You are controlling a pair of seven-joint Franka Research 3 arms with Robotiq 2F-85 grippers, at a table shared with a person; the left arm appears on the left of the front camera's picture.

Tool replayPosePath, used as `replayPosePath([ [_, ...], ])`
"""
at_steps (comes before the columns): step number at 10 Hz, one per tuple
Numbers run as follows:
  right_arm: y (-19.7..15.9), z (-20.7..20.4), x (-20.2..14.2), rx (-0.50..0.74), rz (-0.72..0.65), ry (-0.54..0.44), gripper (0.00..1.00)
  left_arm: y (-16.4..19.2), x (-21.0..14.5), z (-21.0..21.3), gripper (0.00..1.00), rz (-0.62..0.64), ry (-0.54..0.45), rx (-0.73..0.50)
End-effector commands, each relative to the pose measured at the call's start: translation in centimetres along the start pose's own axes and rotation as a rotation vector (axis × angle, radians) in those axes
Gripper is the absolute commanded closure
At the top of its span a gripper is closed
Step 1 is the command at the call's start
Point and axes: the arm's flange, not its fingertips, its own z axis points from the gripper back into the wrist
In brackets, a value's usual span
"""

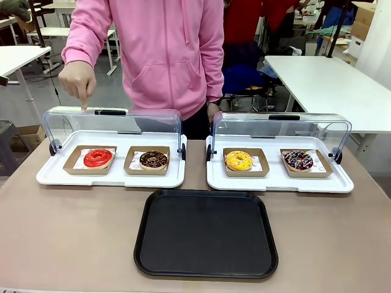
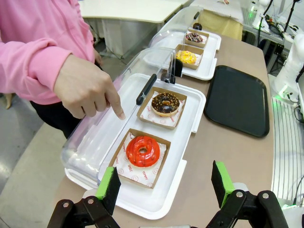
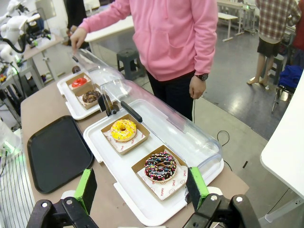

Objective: Move the first donut from the left to the tray.
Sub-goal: Pick up the Paper togo box containing the Donut indicated by the person and place it on the Handle tray.

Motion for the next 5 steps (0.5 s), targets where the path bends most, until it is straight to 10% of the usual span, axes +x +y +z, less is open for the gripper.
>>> replayPosePath([
  [1,-0.05,-0.02,0.18,0.006,0.007,-0.013,0.0,-0.12,0.07,0.04,0.0,-0.005,0.003,0.001],
  [5,-0.05,-0.02,0.18,0.006,0.007,-0.013,0.0,0.0,0.0,0.0,0.0,0.0,0.0,0.0],
])
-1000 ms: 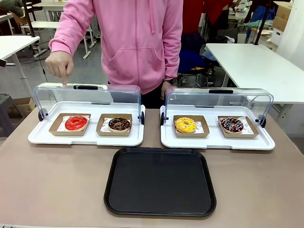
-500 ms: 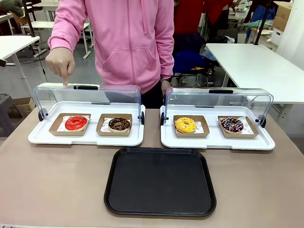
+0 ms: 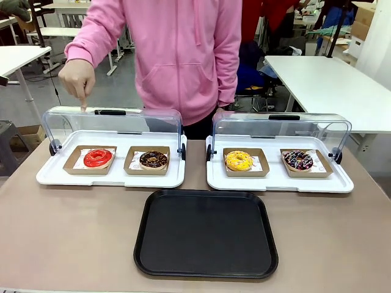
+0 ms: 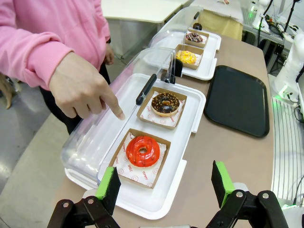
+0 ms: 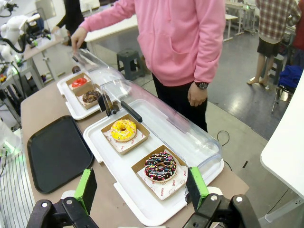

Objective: Move the first donut from the left to the tray.
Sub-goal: Pick up the Paper togo box containing the Donut indicated by the person and place it on the Handle tray.

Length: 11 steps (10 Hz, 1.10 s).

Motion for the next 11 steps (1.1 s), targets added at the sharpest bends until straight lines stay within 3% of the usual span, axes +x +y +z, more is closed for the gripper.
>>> replayPosePath([
  [1,0.0,0.0,0.2,0.006,0.007,-0.013,0.0,0.1,0.8,-0.7,0.0,-0.041,0.091,-0.042],
  [4,0.0,0.0,0.2,0.006,0.007,-0.013,0.0,-0.5,3.3,-3.1,0.0,-0.145,0.325,-0.107],
  [7,0.0,0.0,0.2,0.006,0.007,-0.013,0.0,-1.5,3.1,-7.3,0.0,-0.236,0.526,-0.125],
  [11,0.0,0.0,0.2,0.006,0.007,-0.013,0.0,-2.8,1.2,-13.4,0.0,-0.356,0.578,-0.047],
])
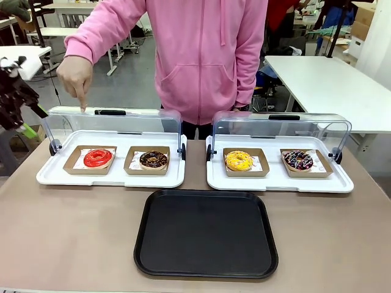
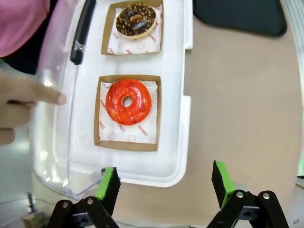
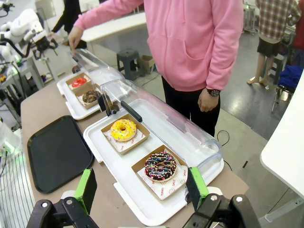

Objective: Move the first donut from the left to the tray.
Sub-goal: Pick up the Paper togo box containing the Donut indicated by the person and place it on the Handle tray.

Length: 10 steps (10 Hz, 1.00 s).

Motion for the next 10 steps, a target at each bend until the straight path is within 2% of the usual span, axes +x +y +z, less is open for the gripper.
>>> replayPosePath([
  [1,0.0,0.0,0.2,0.006,0.008,-0.013,0.0,-1.2,0.1,-2.8,0.0,-0.03,-0.004,0.037],
  [6,0.0,0.0,0.2,0.006,0.008,-0.013,0.0,-1.1,0.0,-10.1,0.0,-0.052,0.08,0.01],
  [10,0.0,0.0,0.2,0.006,0.008,-0.013,0.0,-1.1,0.3,-9.5,0.0,-0.026,0.064,0.005],
])
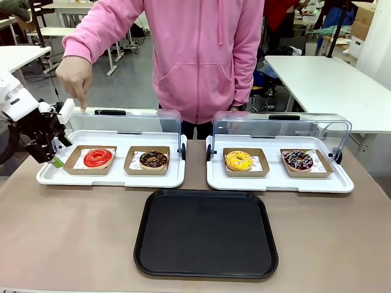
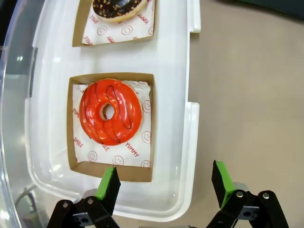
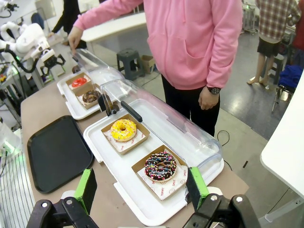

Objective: Move the first donut from the left to the tray.
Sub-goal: Pick up the Paper togo box containing the Donut indicated by the person and place it on the Handle tray.

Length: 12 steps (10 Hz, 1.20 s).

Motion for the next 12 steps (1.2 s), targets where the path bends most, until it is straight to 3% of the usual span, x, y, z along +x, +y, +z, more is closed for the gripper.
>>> replayPosePath([
  [1,0.0,0.0,0.2,0.006,0.008,-0.013,0.0,0.0,-0.1,-0.2,0.0,0.001,0.001,-0.002],
  [9,0.0,0.0,0.2,0.006,0.008,-0.013,0.0,1.6,-1.4,-5.4,0.0,-0.032,0.14,0.152],
  [12,0.0,0.0,0.2,0.006,0.008,-0.013,0.0,2.5,-2.1,-7.2,0.0,-0.056,0.149,0.142],
])
